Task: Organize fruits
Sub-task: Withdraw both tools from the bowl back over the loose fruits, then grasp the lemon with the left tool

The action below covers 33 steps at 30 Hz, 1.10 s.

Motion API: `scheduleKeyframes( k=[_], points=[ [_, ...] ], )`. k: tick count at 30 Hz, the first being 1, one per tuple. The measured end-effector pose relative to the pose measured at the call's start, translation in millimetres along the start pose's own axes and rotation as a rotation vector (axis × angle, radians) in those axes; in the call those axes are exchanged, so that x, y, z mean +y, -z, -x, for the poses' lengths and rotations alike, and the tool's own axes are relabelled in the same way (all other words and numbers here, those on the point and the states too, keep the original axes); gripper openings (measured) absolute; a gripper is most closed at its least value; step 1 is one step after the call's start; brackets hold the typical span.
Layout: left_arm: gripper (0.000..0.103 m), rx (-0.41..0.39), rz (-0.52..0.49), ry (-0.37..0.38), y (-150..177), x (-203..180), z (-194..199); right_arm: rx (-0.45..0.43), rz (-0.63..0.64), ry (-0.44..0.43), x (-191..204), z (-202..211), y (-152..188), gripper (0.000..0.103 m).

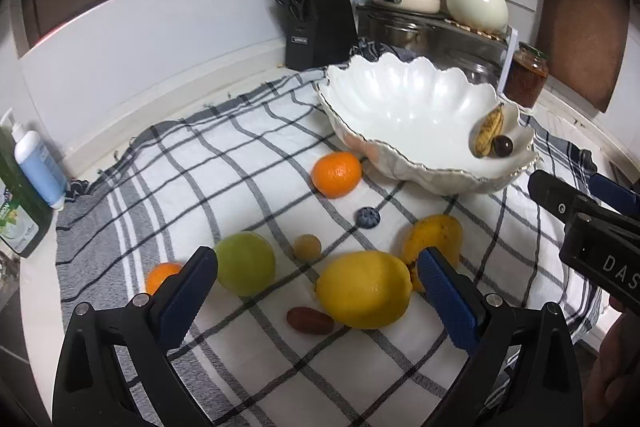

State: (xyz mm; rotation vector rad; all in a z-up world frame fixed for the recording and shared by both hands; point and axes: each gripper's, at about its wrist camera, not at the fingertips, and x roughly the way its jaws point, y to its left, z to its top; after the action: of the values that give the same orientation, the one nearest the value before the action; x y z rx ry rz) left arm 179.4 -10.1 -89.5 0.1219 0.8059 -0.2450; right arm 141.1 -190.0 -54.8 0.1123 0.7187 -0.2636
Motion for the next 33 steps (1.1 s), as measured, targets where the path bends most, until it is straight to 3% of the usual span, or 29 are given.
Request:
scheduleKeyframes(
  k=[9,20,33],
  points=[
    [0.102,0.030,-0.024,0.058,9.7,0.9,-13.2,0.040,-0.008,0.012,1.1,-8.6,17.4,0.091],
    [0.101,0.082,-0.080,0.079,17.3,-7.4,-29.7,0.077,-0.018,0.016,0.1,-15.6,30.6,0.091],
    [0.096,0.158,-0.067,0.113,21.8,-13.7,-55.8,0.104,-0.021,0.030,-4.4,-28.4,32.3,0.091]
  ],
)
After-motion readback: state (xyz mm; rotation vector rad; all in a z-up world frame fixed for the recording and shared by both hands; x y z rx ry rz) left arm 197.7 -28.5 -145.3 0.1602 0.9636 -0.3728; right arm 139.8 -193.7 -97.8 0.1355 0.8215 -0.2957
